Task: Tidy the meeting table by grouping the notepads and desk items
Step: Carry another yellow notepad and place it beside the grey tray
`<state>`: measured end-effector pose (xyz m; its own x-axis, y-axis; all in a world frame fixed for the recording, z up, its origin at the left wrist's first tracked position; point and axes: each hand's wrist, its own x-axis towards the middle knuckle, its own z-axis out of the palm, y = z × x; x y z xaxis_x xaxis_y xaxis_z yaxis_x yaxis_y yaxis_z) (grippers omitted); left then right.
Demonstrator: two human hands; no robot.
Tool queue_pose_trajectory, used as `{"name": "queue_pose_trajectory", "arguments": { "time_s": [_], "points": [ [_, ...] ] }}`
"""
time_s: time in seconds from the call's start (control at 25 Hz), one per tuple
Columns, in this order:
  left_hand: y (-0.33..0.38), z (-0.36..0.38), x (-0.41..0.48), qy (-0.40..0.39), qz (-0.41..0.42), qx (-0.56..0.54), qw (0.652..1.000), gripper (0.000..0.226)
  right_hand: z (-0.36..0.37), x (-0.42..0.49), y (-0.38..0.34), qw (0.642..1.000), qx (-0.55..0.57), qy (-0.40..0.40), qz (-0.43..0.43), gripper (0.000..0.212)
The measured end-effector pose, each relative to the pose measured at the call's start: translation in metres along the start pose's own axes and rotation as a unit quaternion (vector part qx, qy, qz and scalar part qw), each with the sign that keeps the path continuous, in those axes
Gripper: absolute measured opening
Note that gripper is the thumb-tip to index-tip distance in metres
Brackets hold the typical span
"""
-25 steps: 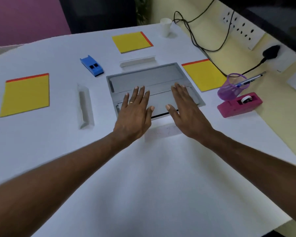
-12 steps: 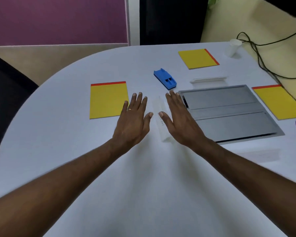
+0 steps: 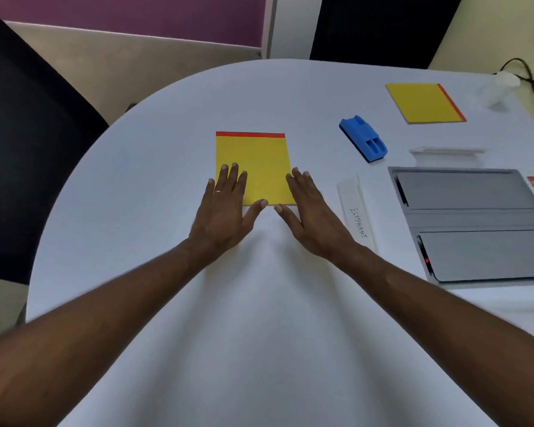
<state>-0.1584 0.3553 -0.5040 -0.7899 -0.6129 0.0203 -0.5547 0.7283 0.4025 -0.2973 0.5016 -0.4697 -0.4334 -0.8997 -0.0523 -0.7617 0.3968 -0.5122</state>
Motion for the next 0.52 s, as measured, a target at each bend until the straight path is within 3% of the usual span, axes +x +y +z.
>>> {"name": "queue_pose_trajectory", "arguments": {
  "time_s": [0.2,0.32,0.44,0.52],
  "points": [
    [-0.023,0.007,0.005,-0.044,0.006,0.027,0.999,0.077,0.021,0.020,0.006,0.999,-0.033,-0.013,0.009,0.068],
    [-0.033,0.012,0.006,-0.062,0.001,0.021,0.998,0.069,0.035,0.033,0.015,0.997,-0.015,-0.041,0.064,0.058],
    [-0.035,0.016,0.006,-0.088,-0.009,-0.041,0.995,0.063,0.047,0.048,0.011,0.984,0.064,0.025,0.162,0.041],
    [-0.035,0.018,0.004,-0.092,-0.020,-0.067,0.993,0.064,0.046,0.059,0.003,0.963,0.119,0.082,0.228,0.042]
  ]
}}
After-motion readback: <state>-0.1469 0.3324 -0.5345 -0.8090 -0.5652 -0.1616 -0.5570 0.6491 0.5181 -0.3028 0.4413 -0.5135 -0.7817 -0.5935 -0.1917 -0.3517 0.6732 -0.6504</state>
